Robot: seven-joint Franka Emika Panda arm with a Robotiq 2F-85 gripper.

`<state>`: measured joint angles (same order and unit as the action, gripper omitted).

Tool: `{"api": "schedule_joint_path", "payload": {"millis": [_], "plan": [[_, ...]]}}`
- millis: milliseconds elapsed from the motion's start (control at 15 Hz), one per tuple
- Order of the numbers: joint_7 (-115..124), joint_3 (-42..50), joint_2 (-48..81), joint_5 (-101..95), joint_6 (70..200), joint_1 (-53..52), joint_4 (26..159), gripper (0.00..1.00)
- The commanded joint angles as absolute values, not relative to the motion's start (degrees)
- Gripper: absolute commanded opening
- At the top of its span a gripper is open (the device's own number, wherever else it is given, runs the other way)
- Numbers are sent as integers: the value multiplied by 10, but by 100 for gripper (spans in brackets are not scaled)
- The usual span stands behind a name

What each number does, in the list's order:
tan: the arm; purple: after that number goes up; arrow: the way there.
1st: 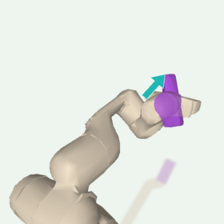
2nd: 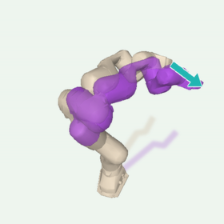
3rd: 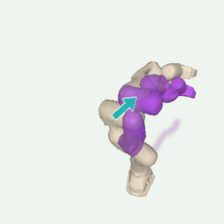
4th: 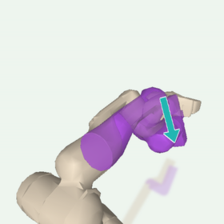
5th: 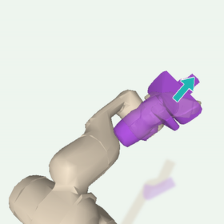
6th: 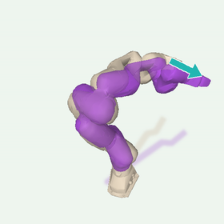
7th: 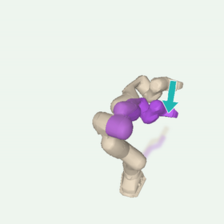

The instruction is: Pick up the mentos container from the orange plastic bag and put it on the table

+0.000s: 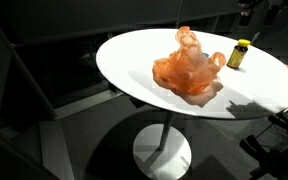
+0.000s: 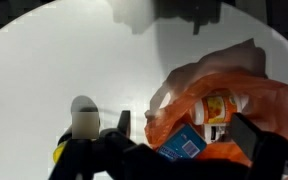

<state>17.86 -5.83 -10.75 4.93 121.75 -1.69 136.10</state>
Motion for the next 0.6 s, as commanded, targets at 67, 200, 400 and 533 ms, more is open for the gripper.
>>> {"api": "schedule_joint_path", "payload": {"millis": [67, 200, 400, 533], "plan": [[173, -63, -54, -1, 1284, -24, 1343, 100], [171, -63, -34, -16, 1319, -29, 1343, 100], [173, -62, -1, -35, 1368, -36, 1340, 100], [176, -60, 21, -46, 1392, -40, 1331, 100]]}}
